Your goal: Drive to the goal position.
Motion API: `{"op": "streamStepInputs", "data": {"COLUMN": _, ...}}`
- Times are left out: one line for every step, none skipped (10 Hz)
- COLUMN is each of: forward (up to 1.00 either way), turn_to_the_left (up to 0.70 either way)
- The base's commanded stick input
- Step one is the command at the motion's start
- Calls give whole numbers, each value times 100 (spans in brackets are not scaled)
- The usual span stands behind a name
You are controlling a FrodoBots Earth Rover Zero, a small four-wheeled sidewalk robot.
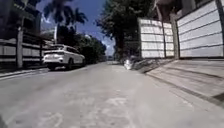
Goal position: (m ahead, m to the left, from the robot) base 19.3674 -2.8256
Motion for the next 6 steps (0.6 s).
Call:
{"op": "streamStepInputs", "data": {"forward": 85, "turn_to_the_left": 15}}
{"op": "streamStepInputs", "data": {"forward": 85, "turn_to_the_left": 0}}
{"op": "streamStepInputs", "data": {"forward": 85, "turn_to_the_left": 5}}
{"op": "streamStepInputs", "data": {"forward": 85, "turn_to_the_left": 3}}
{"op": "streamStepInputs", "data": {"forward": 85, "turn_to_the_left": 0}}
{"op": "streamStepInputs", "data": {"forward": 85, "turn_to_the_left": 0}}
